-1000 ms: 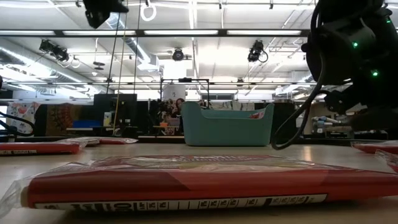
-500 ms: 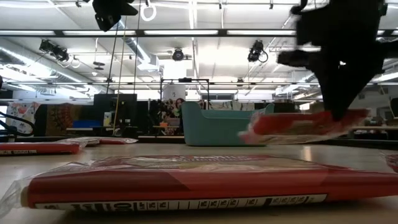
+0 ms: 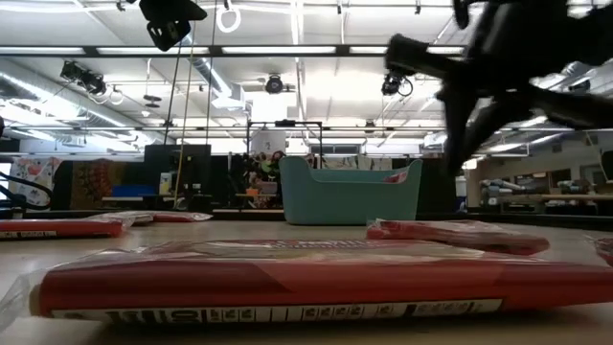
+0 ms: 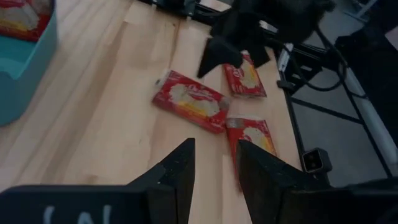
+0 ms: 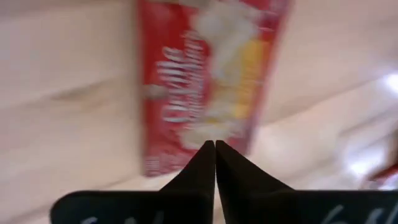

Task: Sort popcorn bags into baskets
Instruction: Put the popcorn bag into the bin

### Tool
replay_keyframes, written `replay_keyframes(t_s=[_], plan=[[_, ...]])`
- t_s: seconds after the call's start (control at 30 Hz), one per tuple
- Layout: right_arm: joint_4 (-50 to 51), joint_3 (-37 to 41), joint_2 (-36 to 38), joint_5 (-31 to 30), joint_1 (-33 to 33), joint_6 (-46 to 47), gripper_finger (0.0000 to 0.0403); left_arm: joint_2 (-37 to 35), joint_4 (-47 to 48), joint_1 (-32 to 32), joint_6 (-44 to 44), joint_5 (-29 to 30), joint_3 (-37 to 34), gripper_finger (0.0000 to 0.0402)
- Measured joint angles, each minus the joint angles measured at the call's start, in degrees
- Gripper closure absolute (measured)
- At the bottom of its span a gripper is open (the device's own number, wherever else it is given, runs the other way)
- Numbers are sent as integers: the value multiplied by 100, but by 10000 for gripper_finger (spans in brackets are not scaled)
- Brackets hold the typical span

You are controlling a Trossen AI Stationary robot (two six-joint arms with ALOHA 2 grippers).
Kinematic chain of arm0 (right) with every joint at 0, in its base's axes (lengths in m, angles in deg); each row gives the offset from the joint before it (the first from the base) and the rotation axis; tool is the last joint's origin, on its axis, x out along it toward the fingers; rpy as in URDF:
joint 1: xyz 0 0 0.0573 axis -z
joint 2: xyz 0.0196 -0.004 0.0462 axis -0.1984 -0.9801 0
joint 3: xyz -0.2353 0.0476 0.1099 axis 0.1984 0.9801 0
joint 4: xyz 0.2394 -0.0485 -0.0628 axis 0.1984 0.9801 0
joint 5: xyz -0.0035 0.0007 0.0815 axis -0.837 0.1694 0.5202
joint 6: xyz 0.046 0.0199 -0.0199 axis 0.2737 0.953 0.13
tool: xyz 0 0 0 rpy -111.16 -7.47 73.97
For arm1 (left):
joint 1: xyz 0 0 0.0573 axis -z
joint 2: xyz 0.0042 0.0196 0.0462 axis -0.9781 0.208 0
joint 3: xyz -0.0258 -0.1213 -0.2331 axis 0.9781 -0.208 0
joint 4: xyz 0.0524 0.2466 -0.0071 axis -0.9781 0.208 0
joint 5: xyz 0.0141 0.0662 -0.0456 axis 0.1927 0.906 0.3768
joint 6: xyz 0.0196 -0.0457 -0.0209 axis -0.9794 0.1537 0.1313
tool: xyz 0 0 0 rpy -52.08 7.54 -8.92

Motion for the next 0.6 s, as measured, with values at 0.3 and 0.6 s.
replay_keyframes(t_s=[0.3,0.6], plan=[[-472,0,28,101,722,-798,389,2,301,-168,-177,19,0,280],[-906,70,109,2257,903,7256,375,16,347,-788,-125,33,0,280]])
